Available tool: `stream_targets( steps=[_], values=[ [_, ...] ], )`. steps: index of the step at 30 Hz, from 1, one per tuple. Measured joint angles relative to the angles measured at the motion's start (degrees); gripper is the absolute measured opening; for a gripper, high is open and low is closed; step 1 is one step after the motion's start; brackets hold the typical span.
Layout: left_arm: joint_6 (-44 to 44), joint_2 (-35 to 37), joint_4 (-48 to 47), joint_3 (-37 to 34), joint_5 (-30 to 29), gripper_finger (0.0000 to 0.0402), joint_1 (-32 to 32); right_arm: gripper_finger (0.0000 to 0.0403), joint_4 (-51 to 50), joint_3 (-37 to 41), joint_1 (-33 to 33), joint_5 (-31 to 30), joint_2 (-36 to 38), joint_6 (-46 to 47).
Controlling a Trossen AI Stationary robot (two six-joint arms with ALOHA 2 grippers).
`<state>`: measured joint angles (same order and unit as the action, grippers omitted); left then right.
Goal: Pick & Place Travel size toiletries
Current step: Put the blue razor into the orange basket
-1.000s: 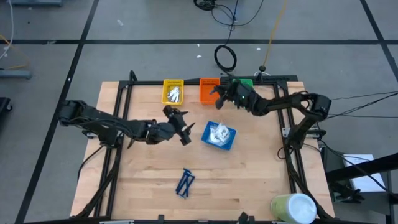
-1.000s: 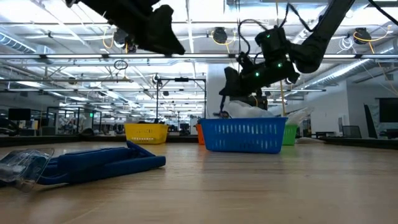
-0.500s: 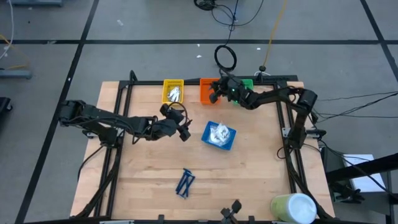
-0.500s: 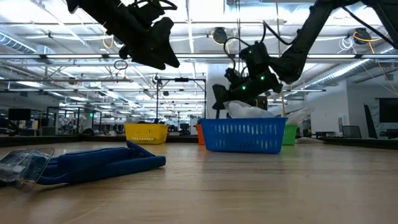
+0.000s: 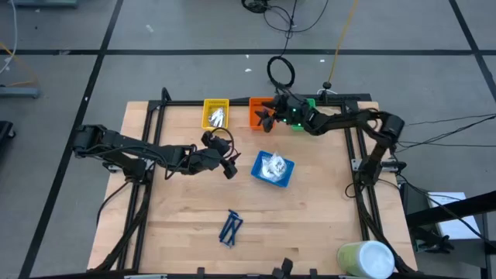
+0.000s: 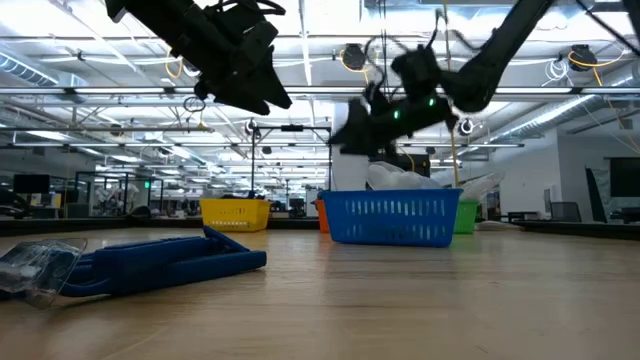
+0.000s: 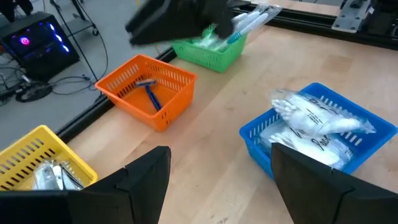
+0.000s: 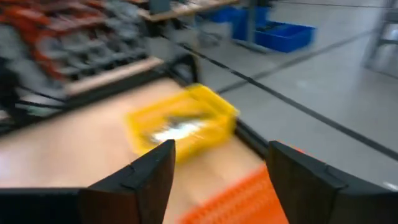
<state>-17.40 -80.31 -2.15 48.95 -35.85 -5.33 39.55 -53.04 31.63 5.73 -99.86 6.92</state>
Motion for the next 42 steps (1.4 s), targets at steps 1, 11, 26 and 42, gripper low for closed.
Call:
stream_targets(
  steps=[1, 11, 26, 42],
  values=[
    [-0.58, 0.0, -0.34, 0.0, 0.26, 0.0271, -0.15, 0.0245, -1.18, 0.0, -0.44, 1.84, 1.68, 0.77],
    [-10.69, -3.98, -6.83, -0.11, 23.23, 0.0271, -1.6, 0.0243, -10.68, 0.0, -12.8, 18.09, 18.34, -0.65],
    [-24.3, -19.85, -6.42, 0.09, 34.3, 0.0271, -15.97, 0.0226, -15.51, 0.02, -28.4, 18.01, 21.67, -4.64],
    [-34.82, -18.17, -3.29, -0.09, 30.17, 0.0271, -24.26, 0.0221, -16.29, 0.04, -31.16, 17.96, 21.67, -4.13]
  ],
)
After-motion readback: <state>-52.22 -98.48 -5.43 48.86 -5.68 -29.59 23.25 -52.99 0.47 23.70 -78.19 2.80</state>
